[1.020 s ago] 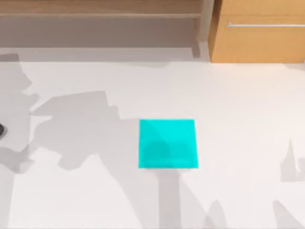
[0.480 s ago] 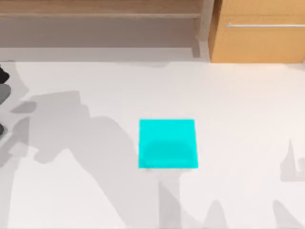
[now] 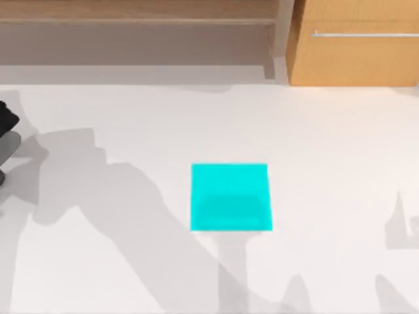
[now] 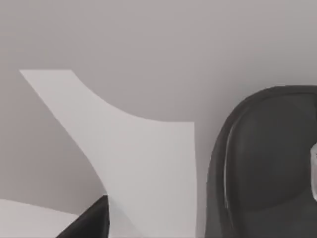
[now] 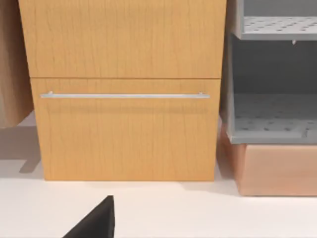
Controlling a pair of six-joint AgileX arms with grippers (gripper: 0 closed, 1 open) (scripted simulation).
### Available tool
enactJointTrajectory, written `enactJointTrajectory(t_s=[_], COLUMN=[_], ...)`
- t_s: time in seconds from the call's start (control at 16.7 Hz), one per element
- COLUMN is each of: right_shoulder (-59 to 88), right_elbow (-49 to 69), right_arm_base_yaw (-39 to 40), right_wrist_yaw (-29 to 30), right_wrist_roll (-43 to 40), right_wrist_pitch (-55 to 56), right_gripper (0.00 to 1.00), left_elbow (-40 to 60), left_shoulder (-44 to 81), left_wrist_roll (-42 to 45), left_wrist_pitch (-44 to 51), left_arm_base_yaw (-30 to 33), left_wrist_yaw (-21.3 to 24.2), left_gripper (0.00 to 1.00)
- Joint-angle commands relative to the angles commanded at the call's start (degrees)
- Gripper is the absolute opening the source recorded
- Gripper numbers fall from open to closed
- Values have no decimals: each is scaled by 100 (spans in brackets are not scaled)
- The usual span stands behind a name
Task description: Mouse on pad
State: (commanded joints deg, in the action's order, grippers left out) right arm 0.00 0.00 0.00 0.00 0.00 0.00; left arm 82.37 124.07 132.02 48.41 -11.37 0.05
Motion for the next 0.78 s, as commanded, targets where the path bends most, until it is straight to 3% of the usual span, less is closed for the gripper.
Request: enactJointTrajectory(t_s=[0.78], right_shoulder=[0], right_elbow=[0], right_arm_base_yaw=[0], right_wrist_yaw=[0], right_wrist_roll=[0], right_wrist_pitch=[0], right_gripper=[100], left_elbow=[0], left_shoulder=[0], left_wrist_roll=[0], left_wrist_pitch=[0], left_arm_base_yaw=[0], left_wrist_yaw=[0], left_gripper=[2])
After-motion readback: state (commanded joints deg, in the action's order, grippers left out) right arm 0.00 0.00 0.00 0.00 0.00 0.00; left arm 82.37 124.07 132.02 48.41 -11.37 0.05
